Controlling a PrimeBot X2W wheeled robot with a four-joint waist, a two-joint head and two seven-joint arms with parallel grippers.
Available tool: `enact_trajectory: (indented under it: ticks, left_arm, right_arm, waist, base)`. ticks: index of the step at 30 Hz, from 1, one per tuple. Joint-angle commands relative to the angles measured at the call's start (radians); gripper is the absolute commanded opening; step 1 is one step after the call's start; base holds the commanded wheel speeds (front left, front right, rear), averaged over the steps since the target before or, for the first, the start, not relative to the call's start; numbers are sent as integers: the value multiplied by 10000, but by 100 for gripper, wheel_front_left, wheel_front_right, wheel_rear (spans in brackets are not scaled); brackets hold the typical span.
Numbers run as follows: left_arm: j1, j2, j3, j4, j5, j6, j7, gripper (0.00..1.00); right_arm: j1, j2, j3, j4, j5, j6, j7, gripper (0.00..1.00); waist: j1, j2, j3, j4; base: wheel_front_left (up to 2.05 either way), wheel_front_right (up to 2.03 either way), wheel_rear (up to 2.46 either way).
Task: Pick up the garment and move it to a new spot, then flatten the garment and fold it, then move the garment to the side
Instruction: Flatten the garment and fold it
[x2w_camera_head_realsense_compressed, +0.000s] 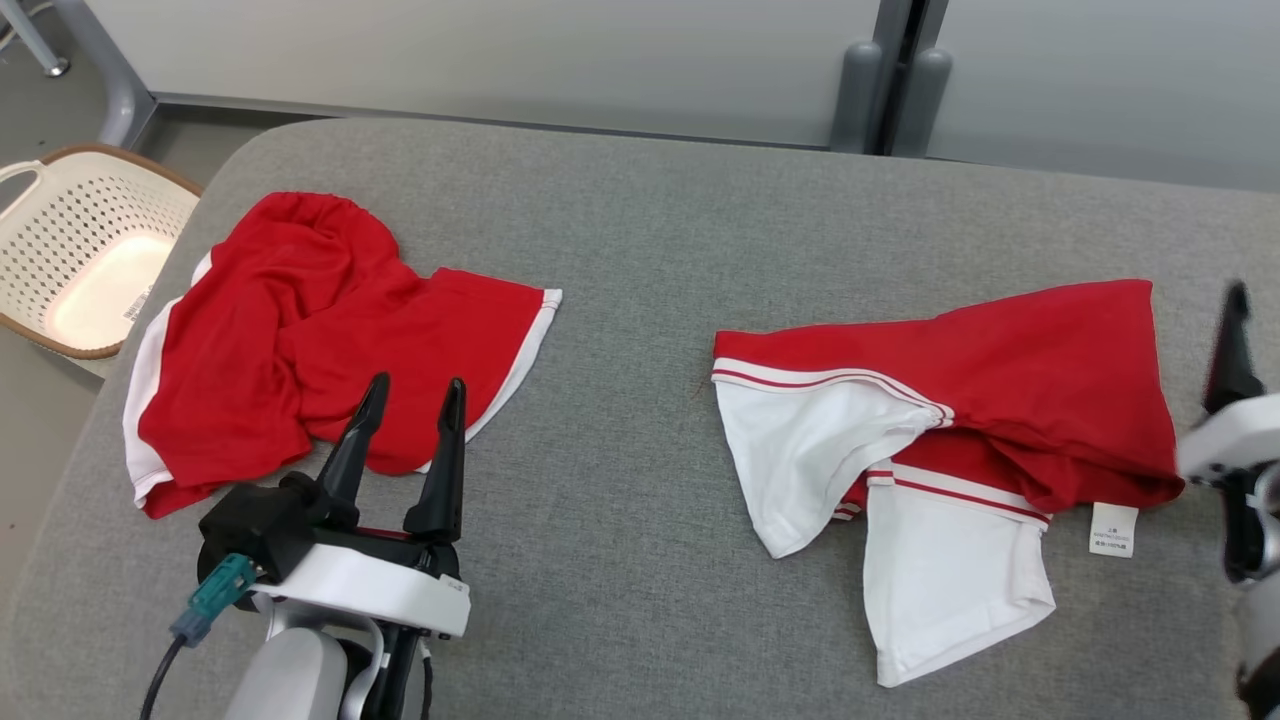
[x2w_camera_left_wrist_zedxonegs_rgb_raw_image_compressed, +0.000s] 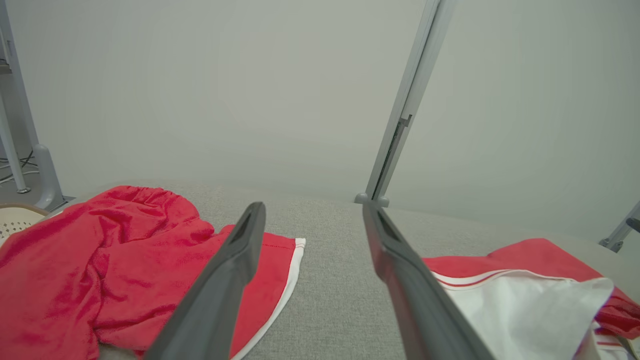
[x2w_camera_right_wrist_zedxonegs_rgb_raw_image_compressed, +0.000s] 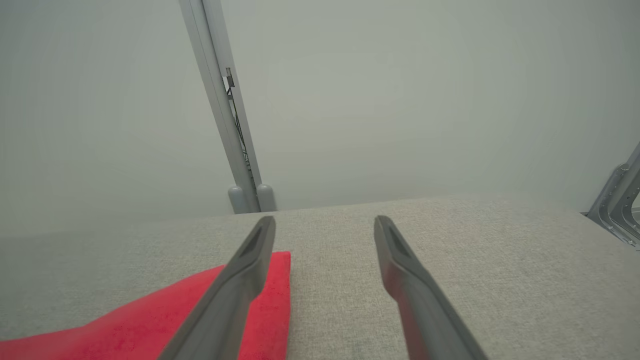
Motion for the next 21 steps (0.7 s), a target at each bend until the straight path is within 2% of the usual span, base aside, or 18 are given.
enact_trajectory:
  ticks: [1,6,11,16,21]
  left_arm:
    - [-144,44,81,-35,-40,-10,-2,100]
    - [11,1,177,-143,3,-10,-2,100]
    - [211,-43,154,-171,59,-10,-2,100]
    - [409,-66,-1,-88,74,-10,-2,100]
    - [573,-81,-159,56,135,-10,-2,100]
  right_arm:
    - [166,90,98,-357,-60,0,-69,100]
    - [1619,856,1006,-3088,-399,-6,-49,100]
    - [3183,1456,1602,-5097,-521,-6,-52,100]
    - [4375,1897,2121,-6186,-686,-4,-53,100]
    - [4967,2101,2468,-6510,-700,-4,-54,100]
  waist:
    - [0,0,-77,-82]
    - [0,0,-402,-363]
    - [0,0,-694,-603]
    - [0,0,-825,-816]
    - [0,0,-907,-1001]
  base:
    - [0,0,0]
    - [0,0,0]
    - [0,0,0]
    - [0,0,0]
    - [0,0,0]
